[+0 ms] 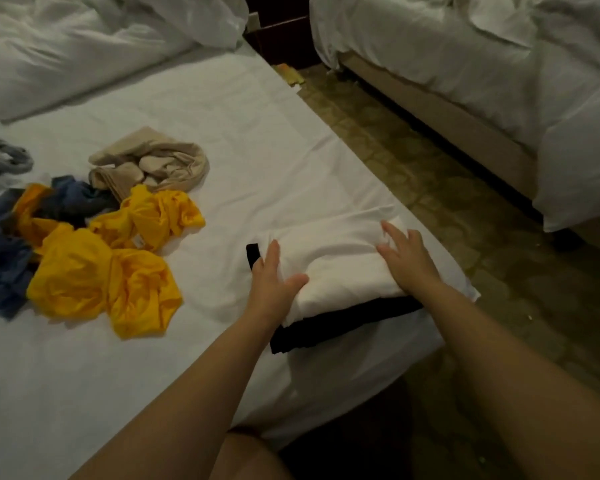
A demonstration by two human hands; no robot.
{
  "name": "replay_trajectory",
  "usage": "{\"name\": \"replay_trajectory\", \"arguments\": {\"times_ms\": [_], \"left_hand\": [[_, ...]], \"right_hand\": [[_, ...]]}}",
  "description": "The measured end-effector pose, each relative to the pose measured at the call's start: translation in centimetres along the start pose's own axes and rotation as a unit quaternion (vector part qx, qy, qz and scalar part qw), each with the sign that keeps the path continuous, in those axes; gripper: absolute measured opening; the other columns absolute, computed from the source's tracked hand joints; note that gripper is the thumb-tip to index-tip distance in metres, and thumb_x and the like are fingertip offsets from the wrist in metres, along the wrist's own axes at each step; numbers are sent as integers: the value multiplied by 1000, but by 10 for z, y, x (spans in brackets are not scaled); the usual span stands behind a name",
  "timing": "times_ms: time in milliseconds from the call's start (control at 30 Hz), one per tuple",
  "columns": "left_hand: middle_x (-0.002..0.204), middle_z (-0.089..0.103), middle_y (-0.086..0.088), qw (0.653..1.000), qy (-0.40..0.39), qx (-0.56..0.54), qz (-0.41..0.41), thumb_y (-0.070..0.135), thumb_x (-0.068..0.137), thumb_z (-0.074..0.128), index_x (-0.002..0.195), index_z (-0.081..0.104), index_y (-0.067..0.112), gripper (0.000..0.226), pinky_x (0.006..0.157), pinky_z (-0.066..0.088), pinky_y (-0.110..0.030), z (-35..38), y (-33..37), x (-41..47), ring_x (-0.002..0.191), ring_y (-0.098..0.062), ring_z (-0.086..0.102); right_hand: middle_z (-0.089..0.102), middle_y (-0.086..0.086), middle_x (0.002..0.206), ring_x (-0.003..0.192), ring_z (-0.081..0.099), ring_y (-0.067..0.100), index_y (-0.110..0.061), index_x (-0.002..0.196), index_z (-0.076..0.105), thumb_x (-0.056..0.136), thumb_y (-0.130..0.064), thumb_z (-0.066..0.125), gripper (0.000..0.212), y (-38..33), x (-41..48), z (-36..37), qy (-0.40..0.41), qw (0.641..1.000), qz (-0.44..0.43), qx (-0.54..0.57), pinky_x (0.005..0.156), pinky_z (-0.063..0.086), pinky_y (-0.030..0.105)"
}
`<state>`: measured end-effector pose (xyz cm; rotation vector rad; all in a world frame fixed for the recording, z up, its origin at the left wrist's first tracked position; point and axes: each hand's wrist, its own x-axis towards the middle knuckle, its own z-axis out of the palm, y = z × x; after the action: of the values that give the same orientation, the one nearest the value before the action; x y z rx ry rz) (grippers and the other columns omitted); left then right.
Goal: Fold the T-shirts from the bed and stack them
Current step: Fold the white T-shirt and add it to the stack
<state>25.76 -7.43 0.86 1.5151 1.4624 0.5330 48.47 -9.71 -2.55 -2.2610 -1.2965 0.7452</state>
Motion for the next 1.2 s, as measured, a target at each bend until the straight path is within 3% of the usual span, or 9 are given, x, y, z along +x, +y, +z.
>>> {"name": "replay_trajectory", "arguments": {"times_ms": [133,300,433,600,733,833,967,1067,1200], "left_hand": [[154,7,-8,1000,5,22,0,28,89,60,150,9,24,80,110,21,-29,-7,1,-9,140,-23,19],[152,13,-8,996,88,28,-9,39,87,61,149,11,22,82,110,24,-33,-49,-10,-36,139,-26,22],[152,19,-10,977,186,101,16,40,84,63,148,16,20,82,109,24,-35,-104,-33,-54,139,-25,20],[150,22,-10,948,264,176,-24,42,87,59,148,17,23,77,99,34,-45,-179,-80,-66,135,-31,26],[152,18,-9,947,251,192,-54,48,89,52,149,13,26,75,101,35,-47,-219,-125,-65,135,-31,26],[153,15,-8,955,234,173,-58,49,89,51,149,9,30,75,106,34,-45,-230,-150,-61,137,-28,25],[153,16,-7,966,208,141,-54,46,90,51,148,10,30,73,107,33,-41,-231,-168,-58,137,-26,24],[151,21,-8,973,193,117,-43,46,90,51,148,11,30,72,107,34,-42,-228,-175,-60,136,-25,28],[149,29,-5,984,164,74,-10,49,89,50,147,12,35,70,105,36,-38,-227,-162,-72,133,-23,34]], "right_hand": [[14,5,153,134,20,32,-39,144,23,97,-45,32,48,-20,-12,-12,44,986,-2,-158,108,19,50],[13,0,156,140,13,26,-33,145,23,96,-46,36,53,-85,-45,-13,127,964,-116,-204,112,10,48],[19,-4,155,140,16,20,-33,145,26,96,-44,37,51,-155,-77,25,105,955,-209,-183,112,8,46],[21,-5,154,140,20,19,-33,145,25,96,-45,36,51,-212,-102,97,50,942,-273,-188,113,13,45],[32,1,149,132,35,25,-28,144,29,95,-46,41,54,-240,-98,157,-14,937,-297,-183,105,29,39],[44,9,135,119,44,32,-22,138,36,91,-42,50,53,-247,-88,203,-106,953,-242,-148,95,37,38],[51,14,121,110,48,35,-15,123,52,90,-36,50,39,-241,-76,238,-82,958,-202,-187,87,39,37],[61,15,108,102,55,32,-10,108,60,92,-32,44,31,-246,-79,234,-110,969,-207,-78,70,35,30],[61,2,88,82,55,15,-14,96,60,94,-21,52,12,-265,-110,199,-72,964,-247,71,63,30,23]]}}
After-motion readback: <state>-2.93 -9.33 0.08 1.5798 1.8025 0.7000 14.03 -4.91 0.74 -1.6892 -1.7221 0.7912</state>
